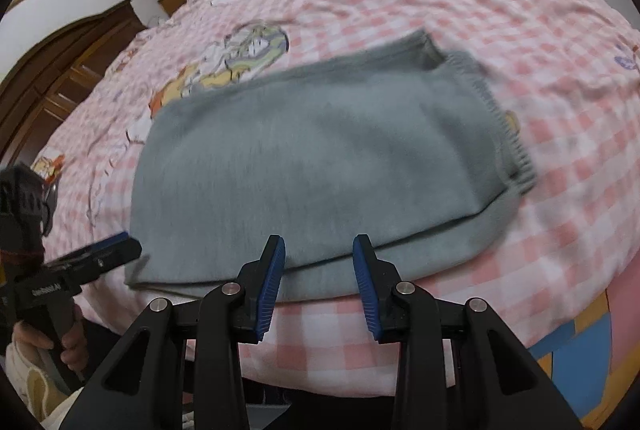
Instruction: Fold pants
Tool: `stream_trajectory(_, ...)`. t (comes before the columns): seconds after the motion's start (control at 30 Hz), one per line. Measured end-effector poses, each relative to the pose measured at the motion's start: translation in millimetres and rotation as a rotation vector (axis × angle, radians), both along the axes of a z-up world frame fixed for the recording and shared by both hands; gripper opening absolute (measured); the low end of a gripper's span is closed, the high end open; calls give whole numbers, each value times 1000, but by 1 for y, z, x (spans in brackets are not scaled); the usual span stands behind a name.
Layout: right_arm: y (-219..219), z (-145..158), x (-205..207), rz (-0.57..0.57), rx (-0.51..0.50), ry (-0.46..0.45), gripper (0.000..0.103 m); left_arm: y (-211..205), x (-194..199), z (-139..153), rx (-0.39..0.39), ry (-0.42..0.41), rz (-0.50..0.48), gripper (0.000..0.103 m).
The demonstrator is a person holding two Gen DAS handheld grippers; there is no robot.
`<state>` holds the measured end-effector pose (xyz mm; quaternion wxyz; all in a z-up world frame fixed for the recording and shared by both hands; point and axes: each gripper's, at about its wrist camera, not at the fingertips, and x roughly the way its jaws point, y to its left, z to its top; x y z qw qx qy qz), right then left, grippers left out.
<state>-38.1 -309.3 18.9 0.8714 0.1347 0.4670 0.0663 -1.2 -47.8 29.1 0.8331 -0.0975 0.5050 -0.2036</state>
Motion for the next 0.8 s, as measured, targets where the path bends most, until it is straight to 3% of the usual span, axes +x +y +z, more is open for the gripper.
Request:
stream_trajectory(0.23, 1, -13, 1, 0, -9, 1, 36, -17, 11, -4, 7, -9, -38, 65)
stream_trajectory(0.43, -2, -16, 2, -8, 13, -4, 36, -11, 15, -12, -31, 29, 18, 66)
stream_trajectory(0.57, -3, -15, 1, -15, 26, -10, 36, -17, 14, -11, -6, 22, 11, 66)
stream_trajectory(0.6, -3, -14, 1, -17, 34, -10, 36, -18, 13, -11, 5, 16, 11, 62)
stream_trajectory(0.63, -5, -14, 1, -20, 46, -9, 36, -19, 12, -10, 25, 6, 19, 49)
stream_trajectory(0.7, -8, -11, -1, -31, 73, -9, 36, -23, 11, -7, 22, 6, 0, 34)
stream_trajectory(0.8, -11, -6, -4, -37, 93, -23, 36, -26, 9, 0, 44, -21, -13, 20)
